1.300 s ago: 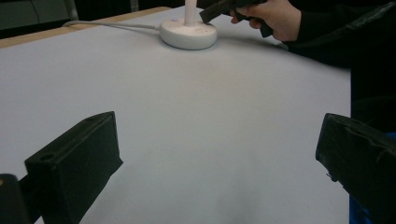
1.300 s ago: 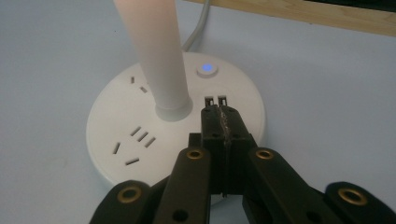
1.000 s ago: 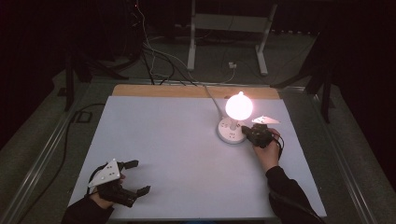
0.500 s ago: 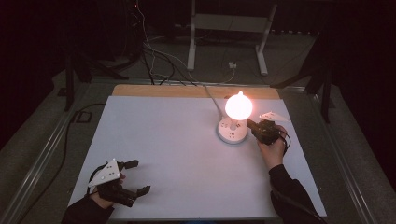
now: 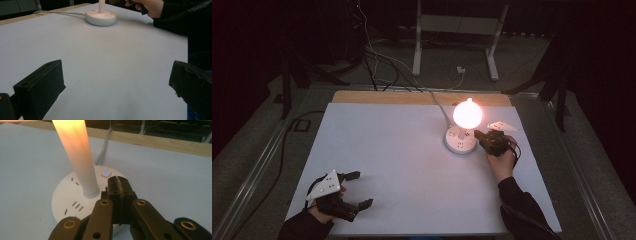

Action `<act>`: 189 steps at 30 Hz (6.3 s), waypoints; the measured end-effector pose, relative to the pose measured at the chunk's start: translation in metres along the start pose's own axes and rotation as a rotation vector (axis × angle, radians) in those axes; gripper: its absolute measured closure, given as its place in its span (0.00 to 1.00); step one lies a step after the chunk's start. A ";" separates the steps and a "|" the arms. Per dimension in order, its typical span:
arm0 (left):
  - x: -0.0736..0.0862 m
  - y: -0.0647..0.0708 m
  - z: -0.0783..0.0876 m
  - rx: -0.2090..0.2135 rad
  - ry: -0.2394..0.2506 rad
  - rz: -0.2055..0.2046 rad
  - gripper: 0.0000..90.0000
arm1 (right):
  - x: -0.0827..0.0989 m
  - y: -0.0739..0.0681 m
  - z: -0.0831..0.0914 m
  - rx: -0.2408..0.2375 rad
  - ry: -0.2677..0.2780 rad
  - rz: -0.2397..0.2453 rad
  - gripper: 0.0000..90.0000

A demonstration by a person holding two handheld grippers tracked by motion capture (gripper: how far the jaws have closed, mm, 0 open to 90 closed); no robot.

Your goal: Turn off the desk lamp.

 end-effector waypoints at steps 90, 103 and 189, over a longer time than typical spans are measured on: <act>0.000 0.001 0.000 0.005 -0.004 -0.005 0.01 | 0.016 -0.008 -0.014 0.008 -0.060 0.043 1.00; 0.000 0.000 0.000 0.004 0.000 0.001 0.01 | 0.011 -0.008 -0.009 0.021 -0.023 0.070 1.00; 0.000 0.001 0.002 0.003 0.005 -0.002 0.01 | 0.076 -0.038 0.101 -0.228 -0.098 0.121 0.00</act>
Point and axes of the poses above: each handheld gripper's, and its own axes: z roughly backward along the jaws, x roughly out of its underside, y roughly to its right, the point moved 2 cm from there along -z, roughly forward along the jaws, and after that the axes turned 5 degrees about y, right-handed, at the moved point
